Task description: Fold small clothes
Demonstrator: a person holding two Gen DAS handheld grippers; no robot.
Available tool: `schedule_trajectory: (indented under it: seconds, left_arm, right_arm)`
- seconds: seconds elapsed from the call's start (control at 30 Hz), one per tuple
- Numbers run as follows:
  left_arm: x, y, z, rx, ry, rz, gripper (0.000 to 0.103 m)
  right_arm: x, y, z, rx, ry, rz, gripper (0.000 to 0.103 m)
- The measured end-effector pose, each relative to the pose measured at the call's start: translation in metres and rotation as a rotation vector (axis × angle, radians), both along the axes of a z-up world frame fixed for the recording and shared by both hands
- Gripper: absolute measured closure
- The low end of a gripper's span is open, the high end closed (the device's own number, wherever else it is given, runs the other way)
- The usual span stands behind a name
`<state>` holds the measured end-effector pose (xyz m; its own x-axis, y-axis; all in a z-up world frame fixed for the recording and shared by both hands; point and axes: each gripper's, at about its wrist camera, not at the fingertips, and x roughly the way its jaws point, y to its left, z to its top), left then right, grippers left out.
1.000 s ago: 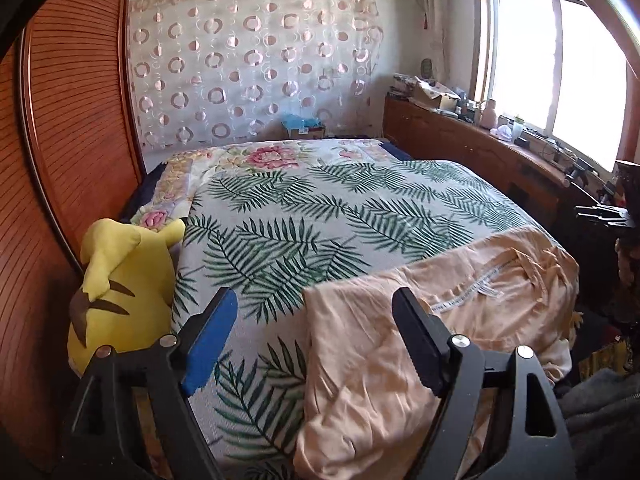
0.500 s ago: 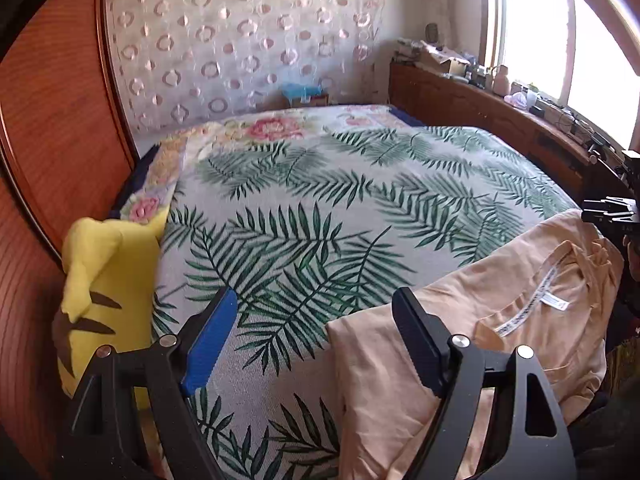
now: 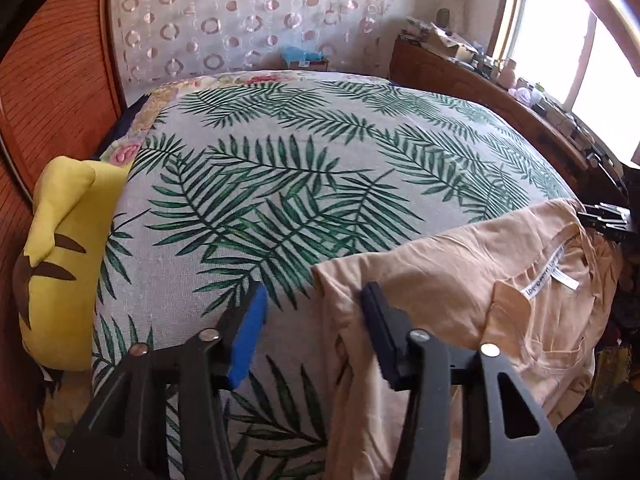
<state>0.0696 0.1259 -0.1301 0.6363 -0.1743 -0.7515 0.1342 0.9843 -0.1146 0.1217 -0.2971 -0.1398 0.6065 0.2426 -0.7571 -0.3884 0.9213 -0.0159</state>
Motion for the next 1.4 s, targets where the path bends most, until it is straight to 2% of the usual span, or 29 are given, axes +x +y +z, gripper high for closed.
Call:
schedule_trajectory:
  seconds: [0.07,0.13,0.23,0.33,0.43,0.6,0.8,0.97,1.07,1.1,1.27,1.4]
  left_arm:
    - [-0.001,-0.005,0.002,-0.027,0.012,-0.036,0.079]
    - [-0.003,-0.014,0.003,-0.02,0.016,-0.063,0.09]
    - [-0.012,-0.024,0.012,0.027,-0.026,-0.078,0.094]
    - [-0.029,-0.023,0.039,-0.024,-0.087,-0.075,0.095]
    - [-0.051,-0.022,0.081,-0.059,-0.19,-0.077,0.095]
    - [-0.086,-0.023,0.156,-0.083,-0.367,-0.08,0.095]
    - [-0.11,-0.015,0.233,-0.055,-0.545,-0.079,0.095]
    - [-0.126,0.001,0.275,-0.063,-0.672,-0.027,0.095]
    - [-0.13,0.007,0.29,-0.07,-0.724,-0.015,0.095]
    - [-0.132,0.008,0.298,-0.072,-0.741,-0.016,0.095]
    - [-0.141,0.015,0.324,-0.065,-0.82,0.003,0.095]
    - [-0.146,0.022,0.339,-0.05,-0.87,0.026,0.095]
  right_arm:
    - [-0.003,0.006,0.001,-0.011,0.006,0.034,0.066]
    - [-0.006,0.009,0.002,-0.002,0.018,0.062,0.089]
    - [-0.012,0.008,0.004,0.0,0.007,0.08,0.094]
    - [-0.029,0.002,0.018,0.044,-0.057,0.071,0.095]
    - [-0.054,-0.006,0.048,0.109,-0.155,0.062,0.095]
    - [-0.103,-0.014,0.113,0.15,-0.348,0.068,0.095]
    - [-0.145,-0.018,0.194,0.145,-0.541,0.082,0.095]
    - [-0.171,-0.02,0.246,0.135,-0.656,0.084,0.096]
    - [-0.184,-0.022,0.266,0.154,-0.706,0.086,0.096]
    - [-0.188,-0.021,0.272,0.144,-0.694,0.099,0.096]
    - [-0.212,-0.014,0.304,0.123,-0.797,0.124,0.096]
    - [-0.222,-0.01,0.32,0.108,-0.837,0.144,0.096]
